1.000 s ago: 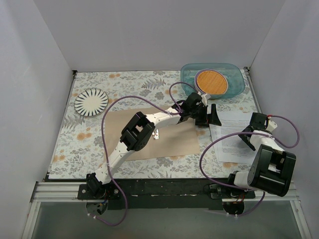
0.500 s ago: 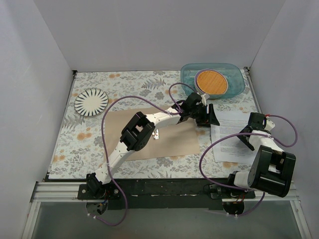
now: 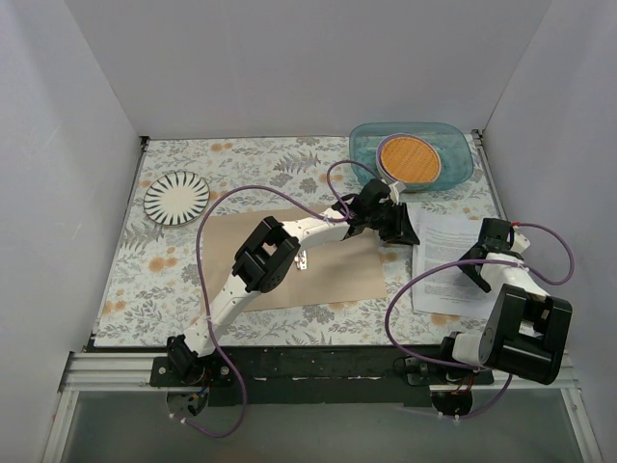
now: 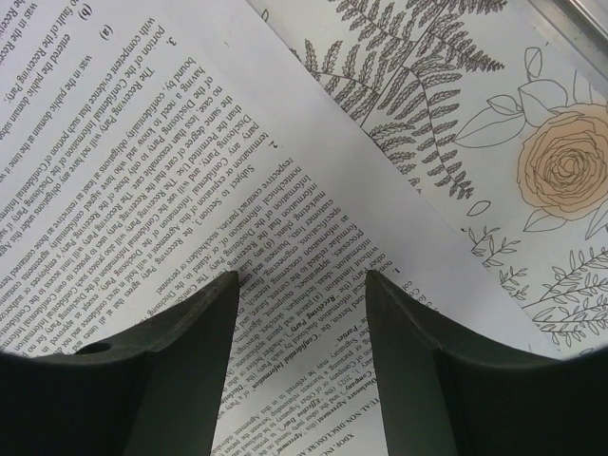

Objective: Put the files into the folder

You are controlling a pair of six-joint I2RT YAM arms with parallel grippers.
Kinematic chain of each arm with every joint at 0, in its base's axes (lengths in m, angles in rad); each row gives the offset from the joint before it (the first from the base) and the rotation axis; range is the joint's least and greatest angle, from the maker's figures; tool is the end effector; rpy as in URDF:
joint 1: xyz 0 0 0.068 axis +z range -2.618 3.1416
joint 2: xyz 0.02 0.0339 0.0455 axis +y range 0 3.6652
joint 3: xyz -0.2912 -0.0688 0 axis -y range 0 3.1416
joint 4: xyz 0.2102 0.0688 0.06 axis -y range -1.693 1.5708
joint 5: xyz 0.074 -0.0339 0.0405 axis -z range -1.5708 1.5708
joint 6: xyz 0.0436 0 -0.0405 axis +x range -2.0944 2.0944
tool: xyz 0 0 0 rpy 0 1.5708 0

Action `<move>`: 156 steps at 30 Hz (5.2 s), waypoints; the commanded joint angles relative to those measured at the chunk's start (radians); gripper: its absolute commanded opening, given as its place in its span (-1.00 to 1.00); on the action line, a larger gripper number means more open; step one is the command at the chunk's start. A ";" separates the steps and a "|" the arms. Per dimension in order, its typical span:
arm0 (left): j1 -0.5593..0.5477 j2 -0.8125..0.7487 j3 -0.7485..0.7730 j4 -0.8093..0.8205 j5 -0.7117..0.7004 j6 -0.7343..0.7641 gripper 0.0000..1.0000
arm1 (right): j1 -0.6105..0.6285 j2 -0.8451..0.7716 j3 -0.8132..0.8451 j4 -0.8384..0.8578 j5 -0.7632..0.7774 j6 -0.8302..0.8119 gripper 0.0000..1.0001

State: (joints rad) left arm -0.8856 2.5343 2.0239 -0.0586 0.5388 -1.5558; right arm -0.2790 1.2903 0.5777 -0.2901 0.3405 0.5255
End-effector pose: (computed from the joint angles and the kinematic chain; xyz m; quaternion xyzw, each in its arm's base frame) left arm 0.3407 -0.4522 0.1693 0.1574 -0.8405 0.5149 0.0605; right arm 0.1879 -0.0690 0.2043 0.4141 0.8520 -0.1275 0.2941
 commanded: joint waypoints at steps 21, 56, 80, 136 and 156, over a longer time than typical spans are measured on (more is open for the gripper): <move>0.004 -0.373 0.003 -0.228 -0.143 0.345 -1.00 | 0.009 -0.045 -0.016 -0.130 -0.057 0.057 0.32; -0.015 -1.126 -0.063 -0.653 -0.154 0.993 -1.00 | 0.008 -0.468 -0.140 1.008 -1.314 0.174 0.73; -0.016 -1.221 -0.122 -0.725 -0.215 0.978 -1.00 | 0.012 -0.355 -0.127 2.182 -1.413 1.028 0.73; 0.929 -1.091 -0.635 -0.678 -0.128 1.093 0.66 | 0.593 -0.214 0.366 0.571 -1.011 -0.177 -0.97; 0.717 -0.683 -0.683 -0.374 -0.155 0.956 0.40 | 0.624 -0.321 0.304 0.467 -0.956 -0.208 -0.97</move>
State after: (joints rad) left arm -0.0753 1.8111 1.2621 -0.5293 0.4213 -0.5690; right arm 0.3340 1.0199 0.9005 0.1757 -0.6266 0.3248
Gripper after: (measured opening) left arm 0.706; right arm 0.023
